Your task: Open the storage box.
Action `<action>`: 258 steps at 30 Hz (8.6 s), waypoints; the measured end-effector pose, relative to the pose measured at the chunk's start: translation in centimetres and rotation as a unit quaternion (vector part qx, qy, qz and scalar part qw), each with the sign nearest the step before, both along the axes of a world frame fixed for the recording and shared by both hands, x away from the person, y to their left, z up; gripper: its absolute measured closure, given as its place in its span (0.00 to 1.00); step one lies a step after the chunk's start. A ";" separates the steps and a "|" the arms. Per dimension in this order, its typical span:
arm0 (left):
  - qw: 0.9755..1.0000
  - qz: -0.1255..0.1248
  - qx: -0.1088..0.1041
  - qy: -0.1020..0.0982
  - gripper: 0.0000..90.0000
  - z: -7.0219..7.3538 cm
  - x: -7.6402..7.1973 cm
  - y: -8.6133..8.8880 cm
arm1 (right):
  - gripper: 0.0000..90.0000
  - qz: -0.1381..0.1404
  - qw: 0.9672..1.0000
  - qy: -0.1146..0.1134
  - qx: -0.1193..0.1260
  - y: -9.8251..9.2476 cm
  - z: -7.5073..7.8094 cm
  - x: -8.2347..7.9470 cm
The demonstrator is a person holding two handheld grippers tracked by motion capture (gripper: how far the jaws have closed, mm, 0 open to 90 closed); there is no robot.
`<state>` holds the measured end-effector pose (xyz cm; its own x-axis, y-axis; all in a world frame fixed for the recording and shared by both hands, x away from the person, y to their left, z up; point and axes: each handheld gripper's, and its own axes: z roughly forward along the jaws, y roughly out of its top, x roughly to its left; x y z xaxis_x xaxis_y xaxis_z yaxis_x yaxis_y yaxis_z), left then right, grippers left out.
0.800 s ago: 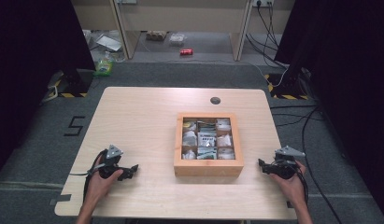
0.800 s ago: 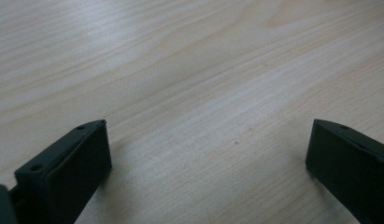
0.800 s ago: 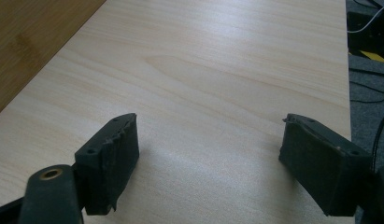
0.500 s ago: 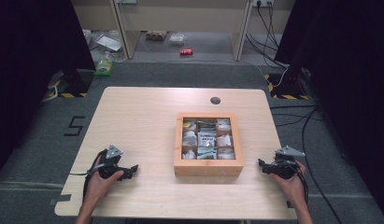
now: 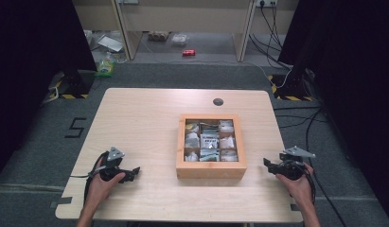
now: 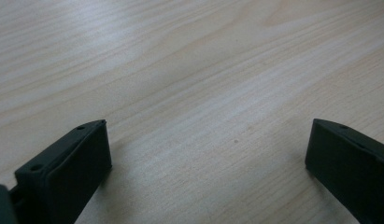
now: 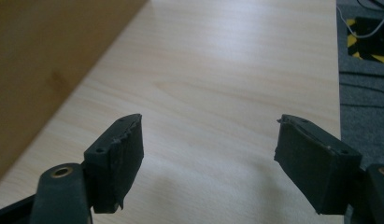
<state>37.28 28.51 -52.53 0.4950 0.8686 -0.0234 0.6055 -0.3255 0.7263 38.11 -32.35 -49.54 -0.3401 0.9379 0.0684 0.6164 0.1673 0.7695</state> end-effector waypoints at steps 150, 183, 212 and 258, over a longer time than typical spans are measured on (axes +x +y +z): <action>1.000 0.000 0.000 0.000 0.00 0.0 -0.1 0.0 | 0.68 0.113 0.975 -0.168 0.091 11.6 11.3 3.8; 1.000 0.000 0.001 0.001 0.00 0.0 -0.1 0.0 | 0.62 0.071 0.984 -0.160 0.044 13.2 12.1 8.5; 1.000 0.000 0.000 0.001 0.00 0.0 -0.1 0.0 | 0.58 0.019 0.989 -0.140 0.044 13.0 10.8 12.3; 1.000 0.000 0.001 0.001 0.00 0.0 -0.1 0.0 | 0.58 0.091 0.991 -0.081 0.049 13.2 7.9 5.2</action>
<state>37.22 28.55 -52.52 0.4954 0.8684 -0.0229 0.6062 -0.3268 0.7251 43.33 -19.19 -41.62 -0.5172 0.8514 0.0874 0.4501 0.1837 0.8739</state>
